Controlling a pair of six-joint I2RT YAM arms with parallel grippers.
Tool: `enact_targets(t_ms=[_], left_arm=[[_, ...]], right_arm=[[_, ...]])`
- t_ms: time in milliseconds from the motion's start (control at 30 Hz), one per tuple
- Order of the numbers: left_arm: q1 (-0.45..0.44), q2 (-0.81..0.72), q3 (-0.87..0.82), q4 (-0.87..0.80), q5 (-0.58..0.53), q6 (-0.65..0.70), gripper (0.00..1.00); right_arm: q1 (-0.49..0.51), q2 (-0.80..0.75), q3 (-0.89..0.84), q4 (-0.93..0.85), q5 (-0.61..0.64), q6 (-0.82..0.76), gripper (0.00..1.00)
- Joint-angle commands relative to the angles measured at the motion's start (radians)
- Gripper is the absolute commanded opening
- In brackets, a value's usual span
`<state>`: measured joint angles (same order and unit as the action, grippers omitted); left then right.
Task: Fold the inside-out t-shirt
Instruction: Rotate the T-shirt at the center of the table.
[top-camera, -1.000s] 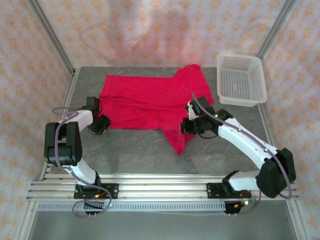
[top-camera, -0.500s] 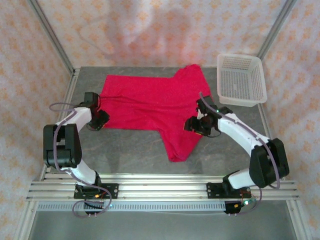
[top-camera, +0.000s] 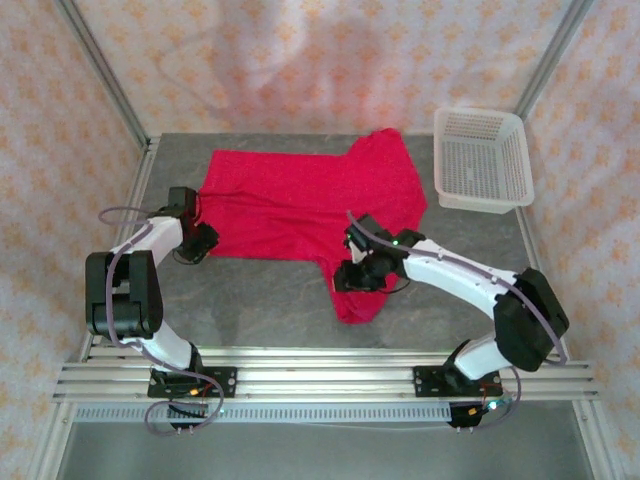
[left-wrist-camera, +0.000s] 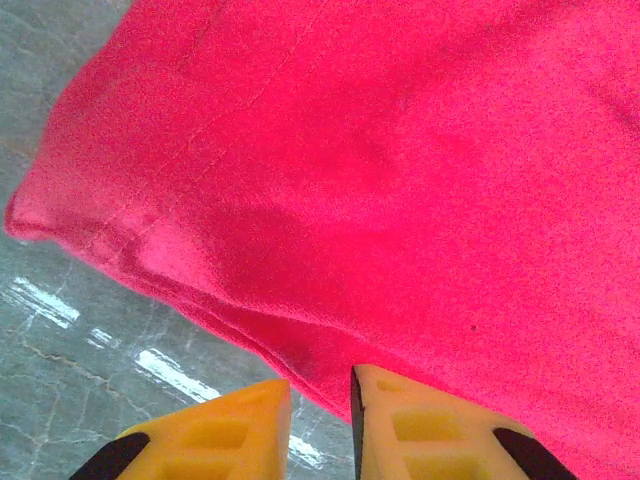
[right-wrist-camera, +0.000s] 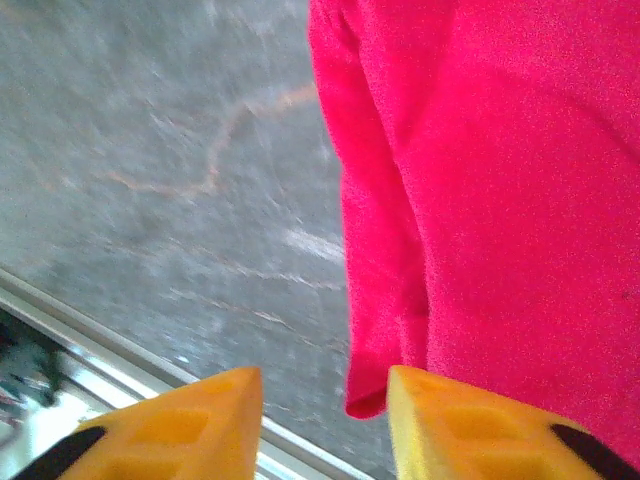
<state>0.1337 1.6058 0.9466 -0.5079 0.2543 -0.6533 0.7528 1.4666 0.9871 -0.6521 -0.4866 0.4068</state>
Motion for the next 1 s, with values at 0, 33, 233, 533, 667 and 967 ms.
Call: enact_targets(t_ms=[0, 33, 233, 533, 667, 967], left_arm=[[-0.002, -0.006, -0.008, -0.003, -0.001, 0.012, 0.23], [-0.004, -0.006, -0.006, -0.004, -0.003, 0.014, 0.23], [-0.003, 0.01, -0.006, -0.003, -0.017, 0.015, 0.23], [0.006, 0.066, 0.035, -0.008, -0.034, 0.023, 0.23], [0.031, 0.131, 0.077, -0.027, -0.048, 0.039, 0.22], [0.057, 0.178, 0.098, -0.019, -0.039, 0.029, 0.22]], right_arm=[[0.013, 0.056, -0.014, -0.043, 0.14, 0.001, 0.42], [0.017, 0.071, -0.005, -0.049, 0.175, -0.003, 0.42], [0.022, 0.181, 0.03, -0.001, 0.277, -0.007, 0.46], [0.034, 0.149, 0.093, -0.099, 0.294, -0.009, 0.0], [0.013, -0.036, 0.02, -0.035, 0.003, -0.051, 0.0], [-0.02, -0.219, -0.181, 0.089, -0.304, -0.06, 0.0]])
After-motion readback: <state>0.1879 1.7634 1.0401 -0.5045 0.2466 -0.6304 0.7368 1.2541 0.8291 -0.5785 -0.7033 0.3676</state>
